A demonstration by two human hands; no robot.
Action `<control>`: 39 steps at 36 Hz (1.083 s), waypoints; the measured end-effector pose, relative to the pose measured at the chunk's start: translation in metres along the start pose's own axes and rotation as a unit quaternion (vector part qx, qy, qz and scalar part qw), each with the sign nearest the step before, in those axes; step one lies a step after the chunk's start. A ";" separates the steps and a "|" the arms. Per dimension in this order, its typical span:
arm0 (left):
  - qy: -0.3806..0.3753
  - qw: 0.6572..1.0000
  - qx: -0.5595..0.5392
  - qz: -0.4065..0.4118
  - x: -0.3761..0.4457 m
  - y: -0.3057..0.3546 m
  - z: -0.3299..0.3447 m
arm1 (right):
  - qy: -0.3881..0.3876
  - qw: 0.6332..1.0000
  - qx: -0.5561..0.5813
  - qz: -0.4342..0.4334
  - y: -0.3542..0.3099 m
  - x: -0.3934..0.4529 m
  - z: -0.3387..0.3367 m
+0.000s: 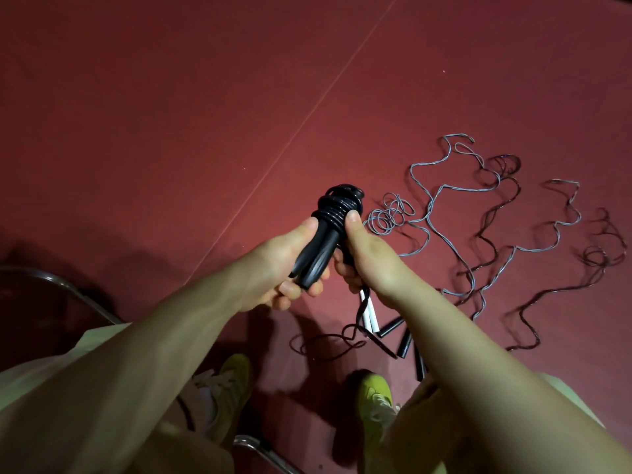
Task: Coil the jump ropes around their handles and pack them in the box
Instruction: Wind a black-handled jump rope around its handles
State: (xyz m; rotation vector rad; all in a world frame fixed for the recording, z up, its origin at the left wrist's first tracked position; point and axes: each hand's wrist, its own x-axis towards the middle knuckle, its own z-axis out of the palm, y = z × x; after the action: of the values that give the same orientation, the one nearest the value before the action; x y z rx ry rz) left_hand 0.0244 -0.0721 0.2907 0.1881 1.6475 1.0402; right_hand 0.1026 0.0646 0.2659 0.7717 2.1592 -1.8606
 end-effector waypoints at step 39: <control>-0.129 0.990 -0.041 0.037 -0.001 -0.010 -0.016 | -0.232 0.927 0.271 -0.111 0.008 0.002 -0.006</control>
State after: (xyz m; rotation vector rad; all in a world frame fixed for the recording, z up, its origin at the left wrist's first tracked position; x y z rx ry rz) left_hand 0.0143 -0.0869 0.2842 0.3172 1.3705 1.0897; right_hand 0.1063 0.0715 0.2588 0.1194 1.4990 -2.4899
